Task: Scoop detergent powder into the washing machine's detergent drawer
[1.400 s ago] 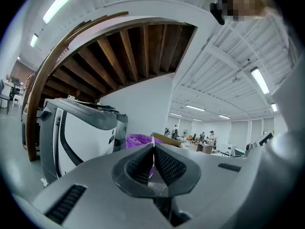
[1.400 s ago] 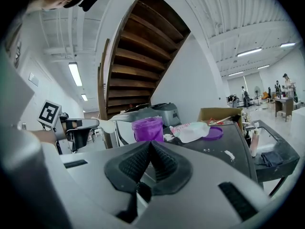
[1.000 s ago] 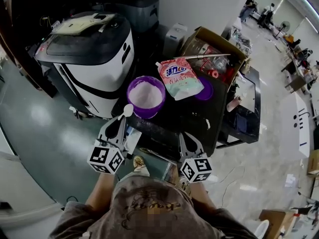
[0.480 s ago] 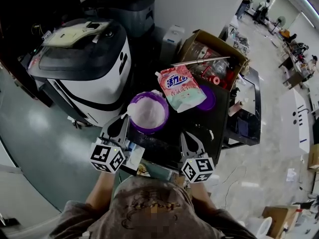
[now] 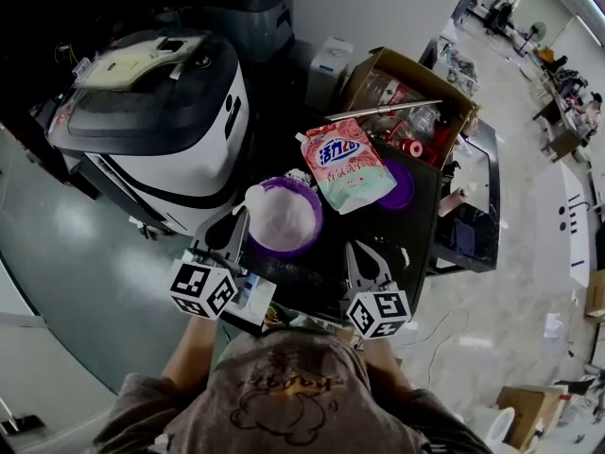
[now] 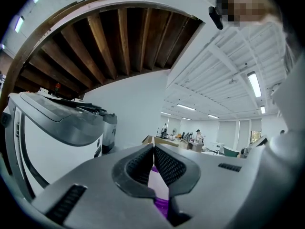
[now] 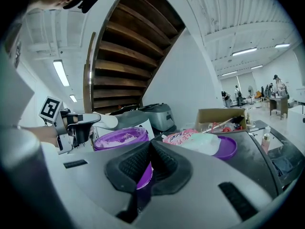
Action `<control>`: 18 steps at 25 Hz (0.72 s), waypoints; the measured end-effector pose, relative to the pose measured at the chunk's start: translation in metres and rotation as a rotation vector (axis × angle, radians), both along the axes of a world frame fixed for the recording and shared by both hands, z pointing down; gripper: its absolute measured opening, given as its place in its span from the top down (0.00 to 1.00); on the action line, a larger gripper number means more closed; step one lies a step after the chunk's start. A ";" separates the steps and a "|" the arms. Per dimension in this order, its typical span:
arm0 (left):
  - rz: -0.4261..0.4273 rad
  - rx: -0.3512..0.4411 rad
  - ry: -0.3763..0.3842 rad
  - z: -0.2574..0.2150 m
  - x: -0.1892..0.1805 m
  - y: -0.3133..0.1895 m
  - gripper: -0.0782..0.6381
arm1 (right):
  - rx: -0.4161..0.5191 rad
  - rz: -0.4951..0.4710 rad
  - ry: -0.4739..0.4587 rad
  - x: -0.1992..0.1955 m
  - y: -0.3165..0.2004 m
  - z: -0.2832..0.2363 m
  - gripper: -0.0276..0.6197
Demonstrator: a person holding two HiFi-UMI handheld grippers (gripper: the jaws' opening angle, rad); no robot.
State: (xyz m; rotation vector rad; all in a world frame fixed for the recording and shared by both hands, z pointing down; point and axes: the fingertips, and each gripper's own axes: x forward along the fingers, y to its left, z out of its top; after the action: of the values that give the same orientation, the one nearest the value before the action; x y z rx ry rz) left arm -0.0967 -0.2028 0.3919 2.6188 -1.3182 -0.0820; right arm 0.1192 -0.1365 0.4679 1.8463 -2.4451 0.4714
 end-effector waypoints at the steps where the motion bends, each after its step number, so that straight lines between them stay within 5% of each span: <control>1: -0.005 0.000 0.000 -0.001 0.001 -0.002 0.86 | -0.001 -0.006 -0.001 0.000 -0.003 0.000 0.95; 10: -0.013 0.000 -0.041 -0.002 0.006 -0.008 0.86 | 0.007 -0.064 -0.009 0.003 -0.022 -0.005 0.95; 18: 0.072 0.004 -0.165 0.002 0.021 -0.009 0.86 | 0.006 -0.107 -0.033 0.005 -0.030 -0.005 0.95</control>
State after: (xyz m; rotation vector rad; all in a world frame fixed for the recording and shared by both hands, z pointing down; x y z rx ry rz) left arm -0.0757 -0.2120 0.3939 2.7239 -1.2719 0.1454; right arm 0.1245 -0.1667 0.4626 1.7127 -2.5532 0.4930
